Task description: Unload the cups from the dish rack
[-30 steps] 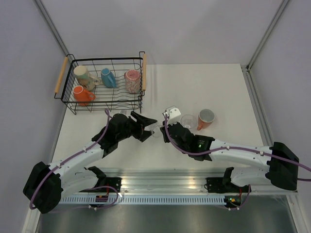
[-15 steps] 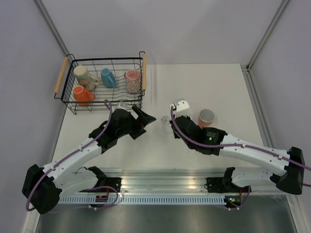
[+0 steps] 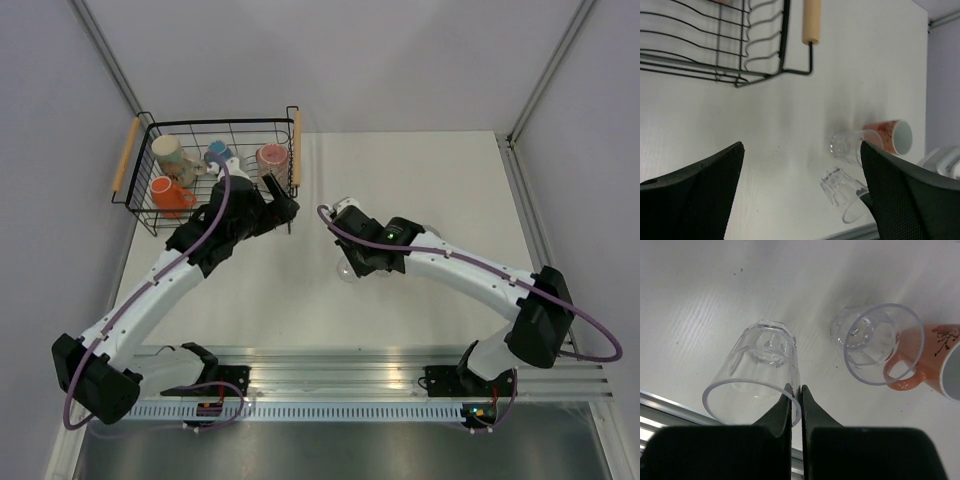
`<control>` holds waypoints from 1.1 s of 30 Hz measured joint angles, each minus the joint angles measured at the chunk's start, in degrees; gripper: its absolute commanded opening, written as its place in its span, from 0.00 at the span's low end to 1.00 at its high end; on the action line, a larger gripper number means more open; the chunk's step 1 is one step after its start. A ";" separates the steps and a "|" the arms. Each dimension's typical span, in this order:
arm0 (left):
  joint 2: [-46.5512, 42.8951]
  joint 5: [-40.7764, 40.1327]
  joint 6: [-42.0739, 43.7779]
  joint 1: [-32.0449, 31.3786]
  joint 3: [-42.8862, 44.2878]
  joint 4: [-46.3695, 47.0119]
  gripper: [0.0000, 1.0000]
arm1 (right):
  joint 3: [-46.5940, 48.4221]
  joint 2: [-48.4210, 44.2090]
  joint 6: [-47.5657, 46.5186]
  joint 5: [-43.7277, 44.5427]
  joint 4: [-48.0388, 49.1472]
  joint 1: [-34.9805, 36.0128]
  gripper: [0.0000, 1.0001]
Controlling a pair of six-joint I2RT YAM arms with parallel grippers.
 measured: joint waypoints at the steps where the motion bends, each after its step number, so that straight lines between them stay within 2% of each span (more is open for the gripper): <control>1: 0.63 0.20 1.33 1.88 0.81 -0.63 1.00 | 0.09 1.14 -0.59 -0.87 -0.44 -0.72 0.01; 7: 7.91 1.38 7.61 13.03 7.15 -3.63 1.00 | 4.70 10.05 -4.37 -5.01 -2.95 -5.03 0.01; 15: 21.18 -0.39 15.54 13.55 19.41 -7.41 1.00 | 11.58 17.99 -7.65 -6.86 -4.33 -7.89 0.01; 24: 29.22 -1.46 19.52 14.12 22.60 -10.84 1.00 | 15.89 25.07 -9.92 -7.76 -6.86 -10.49 0.01; 28: 30.84 -2.03 20.44 14.71 23.63 -11.67 1.00 | 16.74 25.81 -10.38 -7.96 -7.63 -11.32 0.06; 33: 33.27 -2.19 21.38 15.63 25.73 -11.91 1.00 | 17.51 26.58 -10.75 -8.00 -7.65 -12.11 0.17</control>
